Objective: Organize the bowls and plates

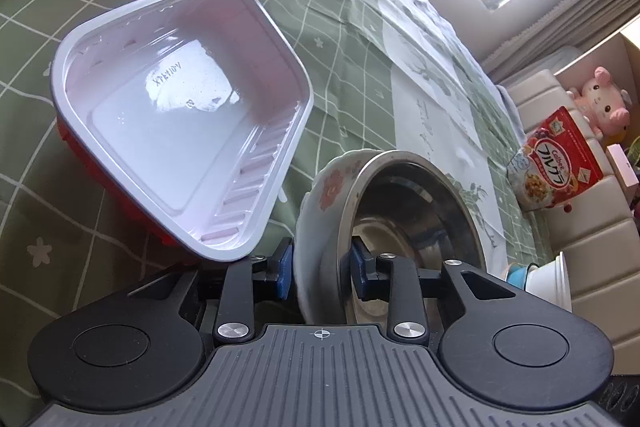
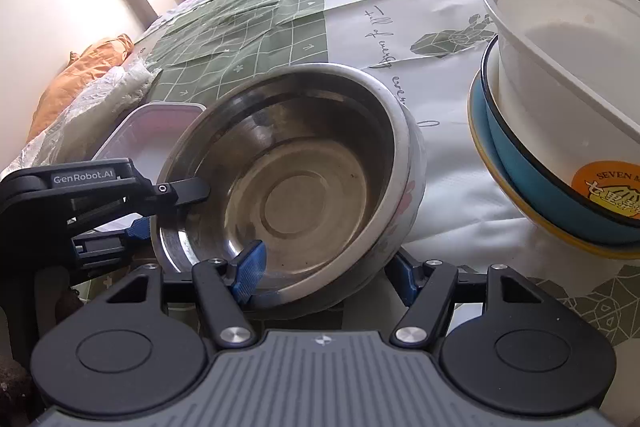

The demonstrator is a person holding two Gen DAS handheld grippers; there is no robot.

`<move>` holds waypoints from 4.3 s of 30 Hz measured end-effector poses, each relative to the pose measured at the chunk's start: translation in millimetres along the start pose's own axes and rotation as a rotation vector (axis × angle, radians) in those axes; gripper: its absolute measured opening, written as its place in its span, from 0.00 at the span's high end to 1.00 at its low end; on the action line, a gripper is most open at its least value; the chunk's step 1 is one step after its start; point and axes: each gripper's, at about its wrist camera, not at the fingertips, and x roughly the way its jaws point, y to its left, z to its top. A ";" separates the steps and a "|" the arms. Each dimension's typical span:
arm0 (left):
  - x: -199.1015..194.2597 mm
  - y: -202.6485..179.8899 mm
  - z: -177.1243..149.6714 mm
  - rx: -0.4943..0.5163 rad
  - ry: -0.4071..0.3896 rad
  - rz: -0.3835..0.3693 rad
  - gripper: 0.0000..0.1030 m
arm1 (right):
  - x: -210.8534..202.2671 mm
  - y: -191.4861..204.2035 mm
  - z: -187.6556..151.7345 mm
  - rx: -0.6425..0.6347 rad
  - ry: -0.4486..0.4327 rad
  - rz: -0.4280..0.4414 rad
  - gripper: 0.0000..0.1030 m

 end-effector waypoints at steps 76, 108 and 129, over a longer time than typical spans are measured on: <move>47.2 -219.1 -62.3 0.532 0.165 0.106 0.68 | -94.5 -187.0 65.8 -0.057 -0.136 -0.068 0.25; 115.5 -231.4 -66.3 0.450 0.354 -0.015 0.28 | -26.3 -234.1 90.3 0.149 0.161 0.194 0.41; 86.7 -210.3 -74.9 0.360 0.372 -0.048 0.31 | -38.0 -202.9 72.2 0.130 0.266 0.179 0.35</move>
